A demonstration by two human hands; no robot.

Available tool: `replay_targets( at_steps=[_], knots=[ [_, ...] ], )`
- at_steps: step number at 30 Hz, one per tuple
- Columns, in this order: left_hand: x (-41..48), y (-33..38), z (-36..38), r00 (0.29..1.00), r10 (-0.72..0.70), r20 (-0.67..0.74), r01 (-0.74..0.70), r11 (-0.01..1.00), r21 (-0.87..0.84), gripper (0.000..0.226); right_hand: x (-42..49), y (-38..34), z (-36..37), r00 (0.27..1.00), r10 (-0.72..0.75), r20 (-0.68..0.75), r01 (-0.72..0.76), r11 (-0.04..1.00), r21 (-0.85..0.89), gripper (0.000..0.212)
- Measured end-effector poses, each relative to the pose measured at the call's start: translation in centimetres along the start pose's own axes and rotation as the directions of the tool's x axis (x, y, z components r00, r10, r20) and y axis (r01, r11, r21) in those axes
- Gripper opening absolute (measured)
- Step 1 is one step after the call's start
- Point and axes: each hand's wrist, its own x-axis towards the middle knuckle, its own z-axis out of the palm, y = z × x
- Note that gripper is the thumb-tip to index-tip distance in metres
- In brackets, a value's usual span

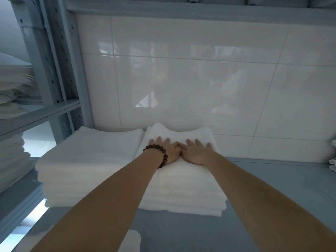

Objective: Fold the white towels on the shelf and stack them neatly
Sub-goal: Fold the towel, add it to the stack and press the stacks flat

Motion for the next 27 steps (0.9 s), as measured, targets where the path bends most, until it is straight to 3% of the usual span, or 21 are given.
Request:
replay_targets(
  at_steps=[10,16,21,27],
  knots=[
    [-0.6,-3.0,1.6,0.995,-0.087,0.058,0.095,0.984,-0.153,0.067,-0.2,4.9,0.8,0.989,0.135,0.064,-0.141,0.984,0.111,0.066],
    [-0.5,-2.3,-1.1,0.996,-0.088,0.020,0.087,0.996,0.034,0.065,0.4,3.6,-1.9,0.993,0.106,-0.042,-0.107,0.994,-0.023,0.056],
    [2.6,-1.8,-1.3,0.995,-0.084,-0.055,0.087,0.995,0.051,0.062,3.5,2.0,-2.1,0.989,0.101,-0.105,-0.109,0.991,-0.072,0.059],
    [3.1,-2.6,1.8,0.987,-0.159,-0.010,0.155,0.974,-0.164,0.073,3.9,3.1,1.7,0.974,0.217,-0.063,-0.210,0.972,0.104,0.075]
  ],
)
